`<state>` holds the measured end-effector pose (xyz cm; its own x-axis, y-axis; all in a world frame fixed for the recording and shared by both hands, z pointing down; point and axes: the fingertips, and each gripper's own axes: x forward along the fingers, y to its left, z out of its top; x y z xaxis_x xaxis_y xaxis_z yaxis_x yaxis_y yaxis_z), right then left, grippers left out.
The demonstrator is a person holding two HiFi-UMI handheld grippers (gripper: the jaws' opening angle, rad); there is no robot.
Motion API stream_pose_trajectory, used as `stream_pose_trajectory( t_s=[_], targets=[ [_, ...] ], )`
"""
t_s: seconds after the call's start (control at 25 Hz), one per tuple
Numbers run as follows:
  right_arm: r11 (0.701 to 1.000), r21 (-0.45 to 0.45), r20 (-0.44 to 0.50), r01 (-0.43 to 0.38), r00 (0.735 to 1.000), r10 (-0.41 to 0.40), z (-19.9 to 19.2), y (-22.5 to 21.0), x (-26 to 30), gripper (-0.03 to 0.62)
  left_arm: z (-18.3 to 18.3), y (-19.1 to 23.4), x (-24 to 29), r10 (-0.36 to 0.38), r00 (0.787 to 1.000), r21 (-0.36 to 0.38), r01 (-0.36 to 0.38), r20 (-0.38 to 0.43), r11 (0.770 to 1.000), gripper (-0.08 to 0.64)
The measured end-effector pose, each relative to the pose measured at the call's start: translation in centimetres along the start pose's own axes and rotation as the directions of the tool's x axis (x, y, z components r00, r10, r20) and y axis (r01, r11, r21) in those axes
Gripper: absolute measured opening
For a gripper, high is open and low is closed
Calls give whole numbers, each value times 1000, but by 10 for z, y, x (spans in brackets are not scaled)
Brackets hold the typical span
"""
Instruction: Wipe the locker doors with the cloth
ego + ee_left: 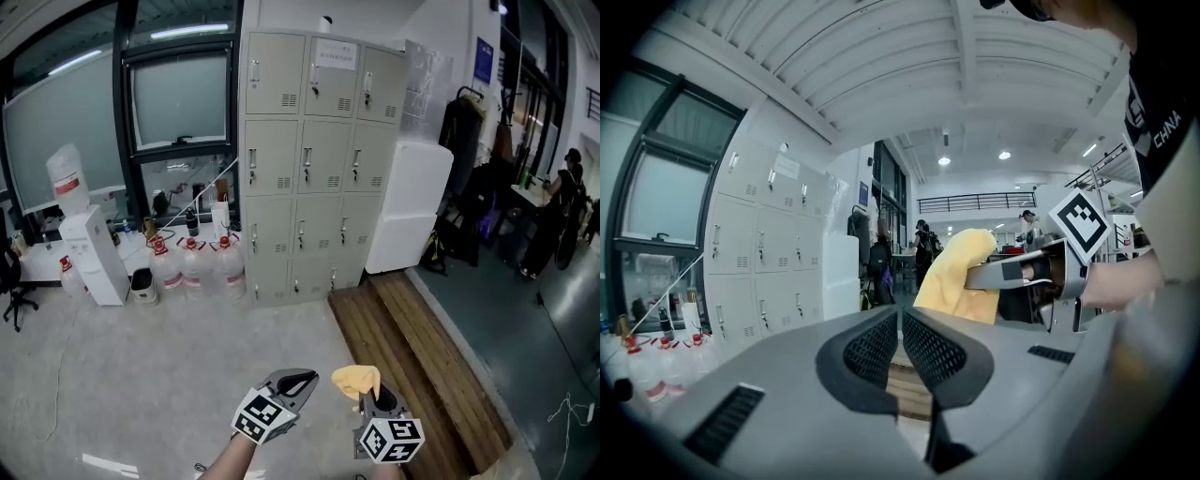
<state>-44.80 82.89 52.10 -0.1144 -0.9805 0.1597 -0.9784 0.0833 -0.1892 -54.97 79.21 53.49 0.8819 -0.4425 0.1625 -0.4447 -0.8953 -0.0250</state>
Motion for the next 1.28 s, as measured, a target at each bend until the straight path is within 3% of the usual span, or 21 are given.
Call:
stream_pose_trajectory(
  t_s=[0.48, 0.68, 0.92, 1.28],
  targets=[
    [999, 26, 2, -39, 999, 39, 12, -108, 19, 72, 2, -27, 97, 46, 999, -8, -46, -12, 999, 32],
    [999, 17, 7, -51, 999, 51, 23, -136, 43, 71, 7, -11, 130, 68, 998, -10, -68, -11, 998, 32],
    [1000, 9, 5, -23, 1000, 23, 36, -169, 103, 72, 14, 42, 186, 47, 999, -11, -47, 6, 999, 32],
    [1000, 11, 46, 28, 999, -29, 95, -204, 244, 72, 56, 166, 282, -12, 999, 26, 11, 48, 1000, 32]
  ],
)
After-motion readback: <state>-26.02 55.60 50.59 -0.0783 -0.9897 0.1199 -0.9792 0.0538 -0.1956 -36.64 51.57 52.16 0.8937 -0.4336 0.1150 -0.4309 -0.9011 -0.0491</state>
